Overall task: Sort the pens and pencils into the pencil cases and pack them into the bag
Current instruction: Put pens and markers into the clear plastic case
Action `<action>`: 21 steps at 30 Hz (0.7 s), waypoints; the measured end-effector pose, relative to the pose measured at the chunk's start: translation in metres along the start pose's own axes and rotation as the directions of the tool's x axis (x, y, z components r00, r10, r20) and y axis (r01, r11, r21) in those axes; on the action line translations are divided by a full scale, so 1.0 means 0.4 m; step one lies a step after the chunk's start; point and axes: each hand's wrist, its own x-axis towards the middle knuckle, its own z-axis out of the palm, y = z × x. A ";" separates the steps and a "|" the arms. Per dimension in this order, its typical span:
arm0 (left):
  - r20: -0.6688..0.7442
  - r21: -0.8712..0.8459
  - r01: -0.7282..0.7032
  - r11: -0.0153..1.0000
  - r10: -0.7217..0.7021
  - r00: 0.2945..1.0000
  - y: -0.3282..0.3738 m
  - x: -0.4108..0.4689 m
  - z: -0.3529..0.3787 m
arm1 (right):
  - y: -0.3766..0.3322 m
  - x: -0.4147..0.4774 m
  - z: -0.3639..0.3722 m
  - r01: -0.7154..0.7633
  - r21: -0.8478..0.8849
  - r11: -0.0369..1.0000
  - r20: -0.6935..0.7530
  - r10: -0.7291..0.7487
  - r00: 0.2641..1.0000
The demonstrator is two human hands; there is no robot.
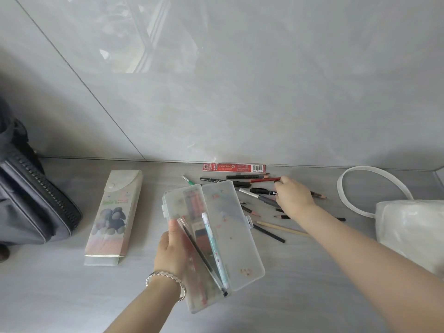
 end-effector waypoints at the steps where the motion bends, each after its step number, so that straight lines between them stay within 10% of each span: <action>1: -0.008 -0.004 0.005 1.000 -0.005 1.000 -0.002 0.001 -0.004 | 0.000 0.001 -0.007 0.021 -0.024 0.999 -0.005 -0.021 1.000; 15: -0.033 -0.021 0.018 1.000 -0.019 0.999 -0.024 0.018 -0.050 | -0.012 -0.048 0.019 -0.047 0.138 0.989 0.089 0.035 0.995; 21: -0.032 -0.041 0.025 0.999 -0.026 0.999 -0.031 0.011 -0.052 | -0.042 -0.109 -0.130 0.086 0.691 0.718 -0.194 0.069 0.979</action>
